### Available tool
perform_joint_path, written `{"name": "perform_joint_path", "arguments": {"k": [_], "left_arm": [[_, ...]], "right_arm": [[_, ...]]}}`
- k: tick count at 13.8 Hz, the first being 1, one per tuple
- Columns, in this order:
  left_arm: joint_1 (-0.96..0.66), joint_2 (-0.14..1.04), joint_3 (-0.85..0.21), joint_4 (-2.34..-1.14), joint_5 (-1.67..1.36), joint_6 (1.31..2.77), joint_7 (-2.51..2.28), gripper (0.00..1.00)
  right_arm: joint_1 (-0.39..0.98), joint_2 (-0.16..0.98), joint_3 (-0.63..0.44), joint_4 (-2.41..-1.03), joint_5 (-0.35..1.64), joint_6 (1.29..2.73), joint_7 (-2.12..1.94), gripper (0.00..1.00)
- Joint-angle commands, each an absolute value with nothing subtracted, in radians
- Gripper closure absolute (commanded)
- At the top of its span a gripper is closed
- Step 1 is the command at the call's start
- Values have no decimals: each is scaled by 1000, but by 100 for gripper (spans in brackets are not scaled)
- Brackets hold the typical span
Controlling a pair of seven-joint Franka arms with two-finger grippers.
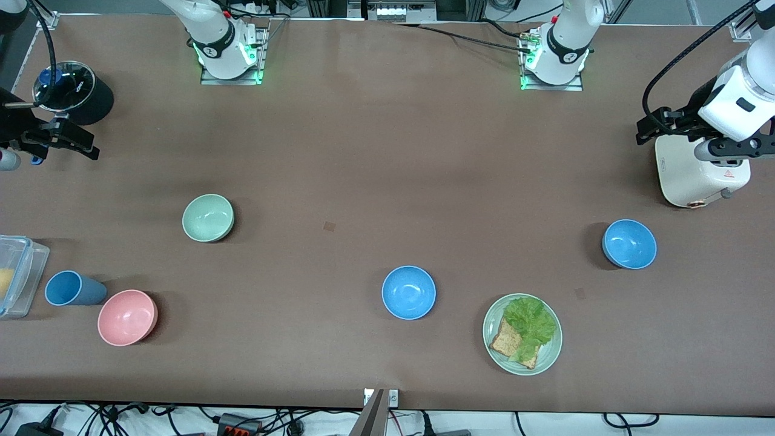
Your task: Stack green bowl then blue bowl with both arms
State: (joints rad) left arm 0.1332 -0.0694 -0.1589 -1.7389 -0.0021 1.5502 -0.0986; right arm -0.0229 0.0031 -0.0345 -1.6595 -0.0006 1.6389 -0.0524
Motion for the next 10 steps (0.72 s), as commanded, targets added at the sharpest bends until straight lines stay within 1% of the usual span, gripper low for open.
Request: {"name": "perform_joint_path", "arguments": {"k": [1,8,10], "left_arm": [[146,-77,-155,-1750,-23,1554,-103,0],[156,-74,-155,-1750,-23,1551,-92,0],[164,-66,-153,-1752,-21,1546,-92,0]], "right_arm": [[-35,-26,-20,-1689,-15,1652,-61,0],[-35,-25,-20,-1687,-15,1664,-63,0],[-38,4,-20,-1690,-15,1692,-61,0]]}}
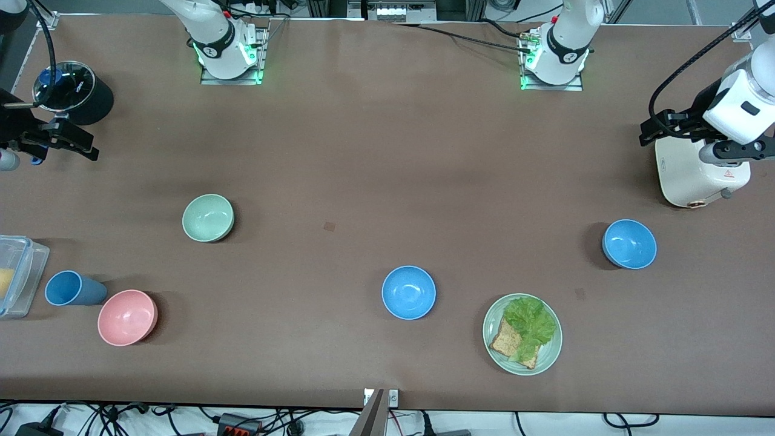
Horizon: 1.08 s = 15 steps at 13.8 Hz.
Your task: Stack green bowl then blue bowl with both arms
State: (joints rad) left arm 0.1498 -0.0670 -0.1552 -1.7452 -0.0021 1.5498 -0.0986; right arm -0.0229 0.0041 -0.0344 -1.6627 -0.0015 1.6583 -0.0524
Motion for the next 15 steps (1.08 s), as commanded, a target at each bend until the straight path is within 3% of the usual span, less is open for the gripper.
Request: {"name": "perform_joint_path", "arguments": {"k": [1,5,11,15], "left_arm": [[190,-46,-152,-1753,-18,1527,-92,0],[323,63,-153,-1743,-9,1557,-89,0],[370,313,-153,-1743,48,1804,-97,0],[376,443,-153,-1743,48,1943,-97,0]], "right_arm": [[-40,35,-20,-1690,-15,1707,-61,0],[-37,170,-21,-1752,-18,1833,-63,0],[-17,400,-20,-1770,-17,1988,-26,0],[-17,485,-20,-1776,-15,2014,-26,0]]}}
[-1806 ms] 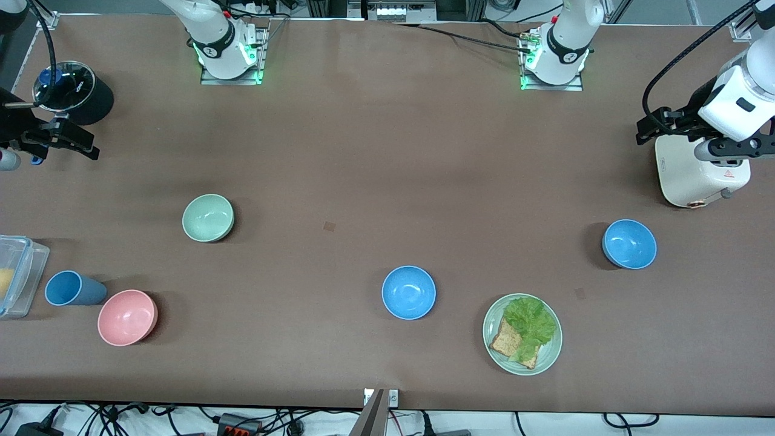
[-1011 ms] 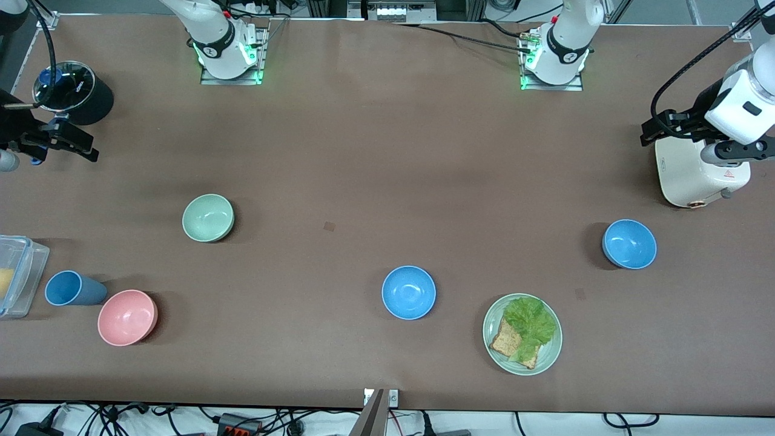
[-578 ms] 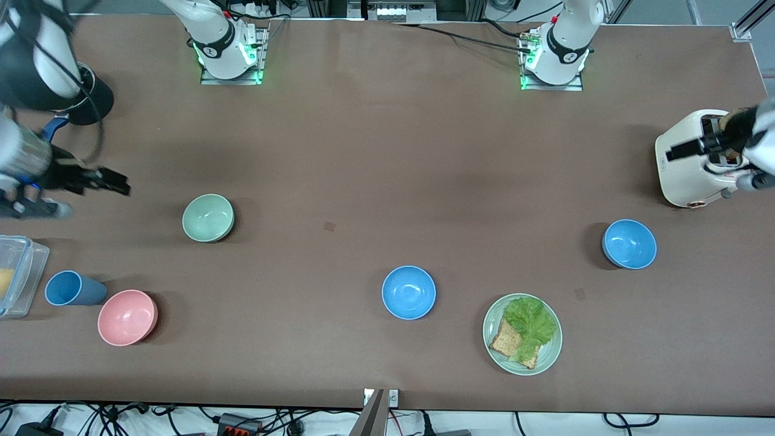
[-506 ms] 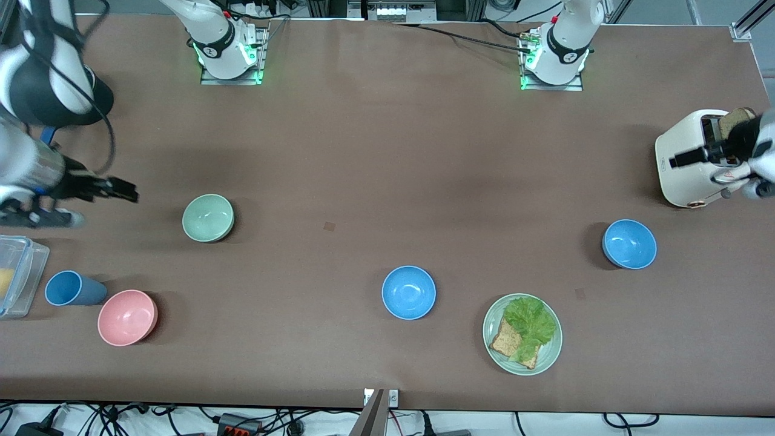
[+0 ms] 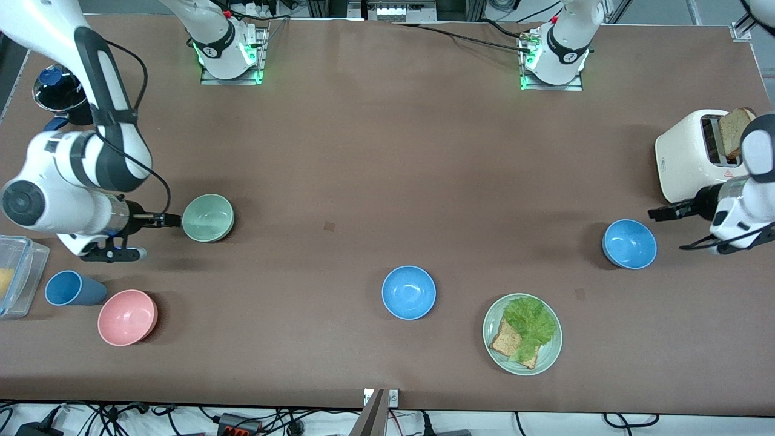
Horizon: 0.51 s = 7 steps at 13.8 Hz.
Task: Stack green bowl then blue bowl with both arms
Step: 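Reach the right gripper to the green bowl while the left gripper reaches the blue bowl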
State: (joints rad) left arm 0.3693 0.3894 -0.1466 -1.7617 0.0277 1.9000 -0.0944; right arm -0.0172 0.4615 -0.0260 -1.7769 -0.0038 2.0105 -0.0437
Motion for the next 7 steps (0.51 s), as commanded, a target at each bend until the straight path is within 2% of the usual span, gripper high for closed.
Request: {"name": "perform_joint_path", "arguments": {"k": [1,4,7], "left_arm": [[377,466,-152,-1743,48,1974,-94,0],[393,526,-153,-1743,107,2074,-89,0],[394,543,-153,-1747,107,2083,-87,0]], "right_arm": [[-17,501,-18,-1788,-9,2019,-25,0],[-17,514,-18,-1839,-5,2080,-25,0],[-17,528,-17,-1862,-2,2103,-23,0]]}}
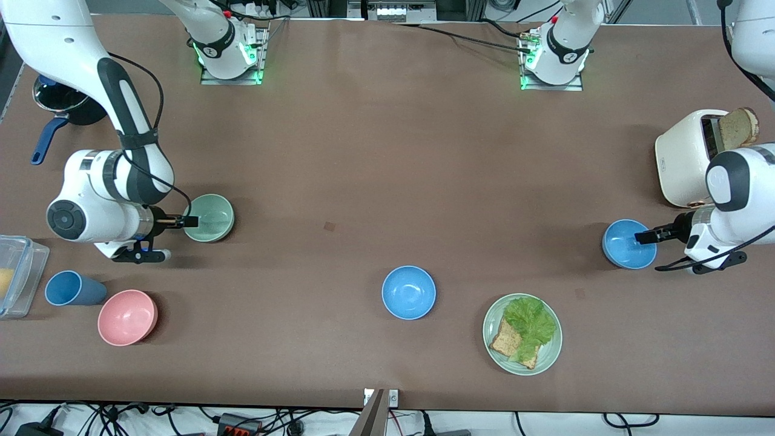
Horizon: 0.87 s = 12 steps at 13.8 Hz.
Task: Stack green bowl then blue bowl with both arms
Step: 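Grasp the green bowl with the right gripper while the left gripper grasps the blue bowl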
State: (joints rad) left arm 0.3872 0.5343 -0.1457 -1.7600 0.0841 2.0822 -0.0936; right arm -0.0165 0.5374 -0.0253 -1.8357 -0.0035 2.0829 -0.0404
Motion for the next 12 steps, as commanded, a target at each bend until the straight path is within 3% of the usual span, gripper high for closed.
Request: {"name": "perform_joint_path", "arguments": {"k": [1,2,6,8,9,10,12], "left_arm": [[396,548,-153,-1749,107,2085,-87,0],[396,549,-153,-1752,107,2097,-86,0],[400,584,-152,-1755,109,2152,-83,0],[403,597,-153,-1755,118,2166,-72,3],[408,603,-153,-1755,121,2180,-57,5],[411,606,-153,-1755,121,2181,-43,9],[411,603,-153,-1755,123,2180,-8,26]], "right_arm": [[-14,528,-17,-1868,-2,2102,-23,6],[-12,528,-17,-1873,-2,2102,-23,22],[5,528,-17,-1887,-2,2095,-23,64],[9,529,-17,-1885,-2,2095,-25,94],[14,528,-15,-1879,-2,2089,-29,100],[20,523,0,-1873,-2,2086,-25,100],[21,522,49,-1835,0,2086,-37,100]]}}
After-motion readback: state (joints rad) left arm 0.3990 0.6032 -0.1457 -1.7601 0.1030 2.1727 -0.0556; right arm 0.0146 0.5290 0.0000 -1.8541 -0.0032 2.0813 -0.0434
